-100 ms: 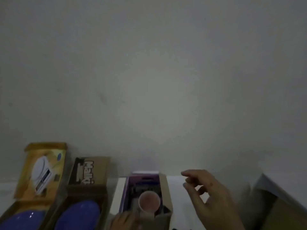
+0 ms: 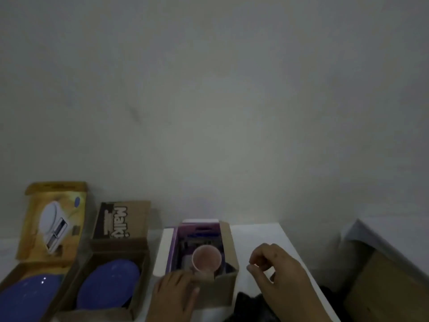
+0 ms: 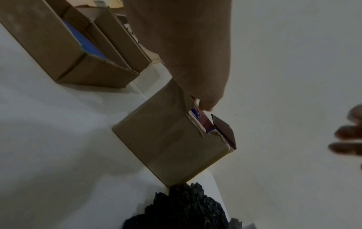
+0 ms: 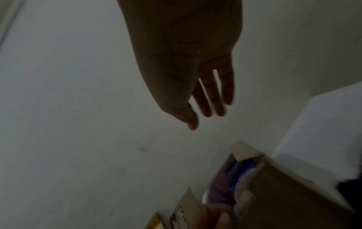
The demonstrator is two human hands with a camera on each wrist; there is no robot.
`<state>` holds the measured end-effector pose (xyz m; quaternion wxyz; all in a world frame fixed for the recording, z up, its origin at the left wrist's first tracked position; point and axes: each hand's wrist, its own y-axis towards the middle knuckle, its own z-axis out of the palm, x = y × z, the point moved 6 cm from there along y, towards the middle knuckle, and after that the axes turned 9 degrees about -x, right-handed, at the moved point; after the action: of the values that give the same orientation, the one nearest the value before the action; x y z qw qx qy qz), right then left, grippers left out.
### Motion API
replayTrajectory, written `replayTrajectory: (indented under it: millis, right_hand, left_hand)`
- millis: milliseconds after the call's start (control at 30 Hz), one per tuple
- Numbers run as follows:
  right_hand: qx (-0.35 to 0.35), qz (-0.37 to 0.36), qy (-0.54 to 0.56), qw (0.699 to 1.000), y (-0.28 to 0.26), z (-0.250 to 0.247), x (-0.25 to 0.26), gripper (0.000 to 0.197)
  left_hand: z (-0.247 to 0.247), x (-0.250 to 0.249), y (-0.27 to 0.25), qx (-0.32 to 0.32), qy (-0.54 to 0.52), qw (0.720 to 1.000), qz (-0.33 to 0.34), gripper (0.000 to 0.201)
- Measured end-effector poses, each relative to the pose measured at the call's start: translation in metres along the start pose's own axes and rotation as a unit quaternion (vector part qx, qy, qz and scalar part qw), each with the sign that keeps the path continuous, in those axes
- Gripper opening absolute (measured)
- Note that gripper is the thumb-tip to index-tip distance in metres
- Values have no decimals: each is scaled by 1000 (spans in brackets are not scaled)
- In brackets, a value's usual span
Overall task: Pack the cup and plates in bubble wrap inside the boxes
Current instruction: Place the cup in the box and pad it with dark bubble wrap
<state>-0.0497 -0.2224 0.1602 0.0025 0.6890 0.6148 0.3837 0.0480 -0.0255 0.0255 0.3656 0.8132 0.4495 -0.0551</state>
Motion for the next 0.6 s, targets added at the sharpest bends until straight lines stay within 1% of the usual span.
replayTrajectory:
  millis: [33, 100, 167, 200, 300, 333, 367, 433, 500, 567, 600]
  right_hand:
    - [71, 47, -36, 996, -12, 16, -13, 22]
    - [168, 117, -100, 974, -34, 37, -32, 24]
    - [246, 184, -121, 944, -56, 54, -50, 38]
    - [277, 212, -125, 929, -67, 63, -58, 46]
    - [353, 268, -109, 890, -100, 86, -68, 70]
    - [356, 278, -117, 885, -107, 92, -68, 75]
    - [343, 283, -132, 886, -111, 95, -67, 77]
    - [286, 269, -173, 903, -115, 98, -64, 71]
    - [232, 249, -185, 922, -116, 100, -62, 62]
    - [200, 248, -177, 931, -119, 102, -63, 57]
    - [196, 247, -180, 932, -122, 103, -64, 54]
  left_hand:
    - [0, 5, 6, 29, 12, 999, -29, 27]
    - [13, 7, 2, 81, 20, 996, -16, 38]
    - [17, 8, -3, 98, 35, 995, 3, 49]
    - [16, 9, 0, 101, 40, 994, 7, 51]
    - [16, 10, 6, 101, 44, 993, 35, 48]
    - [16, 11, 7, 97, 47, 993, 44, 48]
    - [15, 11, 9, 91, 49, 993, 52, 49]
    - [13, 10, 15, 92, 42, 994, 46, 55]
    - [12, 9, 19, 108, 23, 994, 23, 59]
    - [12, 11, 21, 117, -19, 993, -4, 51]
    - [12, 12, 22, 114, -41, 993, -11, 47]
